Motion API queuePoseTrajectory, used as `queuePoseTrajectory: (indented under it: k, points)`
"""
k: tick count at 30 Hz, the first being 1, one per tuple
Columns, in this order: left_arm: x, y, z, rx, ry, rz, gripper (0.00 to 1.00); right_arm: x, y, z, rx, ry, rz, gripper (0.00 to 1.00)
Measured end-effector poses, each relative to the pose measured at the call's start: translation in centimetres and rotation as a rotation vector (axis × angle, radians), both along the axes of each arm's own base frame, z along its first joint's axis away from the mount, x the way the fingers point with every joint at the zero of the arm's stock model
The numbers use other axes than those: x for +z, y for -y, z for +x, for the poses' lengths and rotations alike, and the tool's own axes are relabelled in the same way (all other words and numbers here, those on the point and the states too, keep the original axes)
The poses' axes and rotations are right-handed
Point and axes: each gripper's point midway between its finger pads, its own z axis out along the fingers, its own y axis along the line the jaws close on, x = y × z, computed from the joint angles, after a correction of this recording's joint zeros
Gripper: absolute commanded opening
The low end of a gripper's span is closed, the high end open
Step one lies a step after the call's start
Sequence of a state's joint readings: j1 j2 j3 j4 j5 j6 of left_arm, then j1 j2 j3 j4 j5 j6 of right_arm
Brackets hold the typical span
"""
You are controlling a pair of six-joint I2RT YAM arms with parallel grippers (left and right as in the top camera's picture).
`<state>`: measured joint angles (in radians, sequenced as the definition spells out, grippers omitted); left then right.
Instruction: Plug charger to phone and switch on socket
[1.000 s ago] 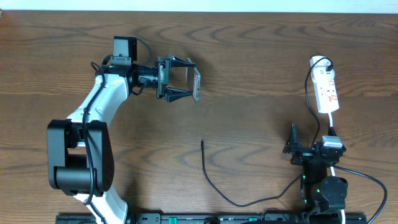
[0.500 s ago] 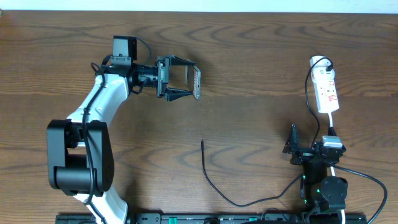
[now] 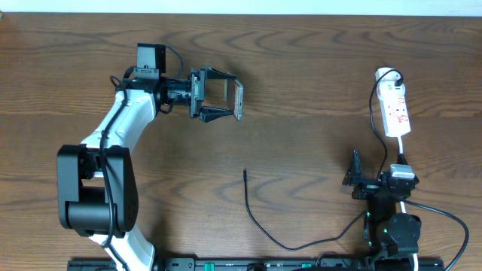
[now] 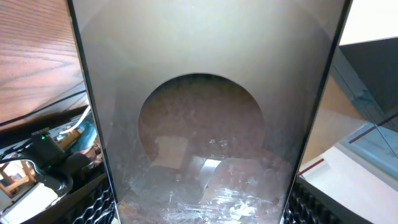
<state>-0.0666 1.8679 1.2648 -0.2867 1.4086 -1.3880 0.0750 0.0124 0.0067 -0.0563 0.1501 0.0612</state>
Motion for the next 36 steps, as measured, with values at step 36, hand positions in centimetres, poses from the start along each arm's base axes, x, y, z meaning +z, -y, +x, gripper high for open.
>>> queuePoseTrajectory:
  k: [36]
  points:
    - [-0.7,-0.3,1.7,0.000,0.346,0.097,0.07,0.0,0.0,0.0,0.000,0.000,0.000,0.99]
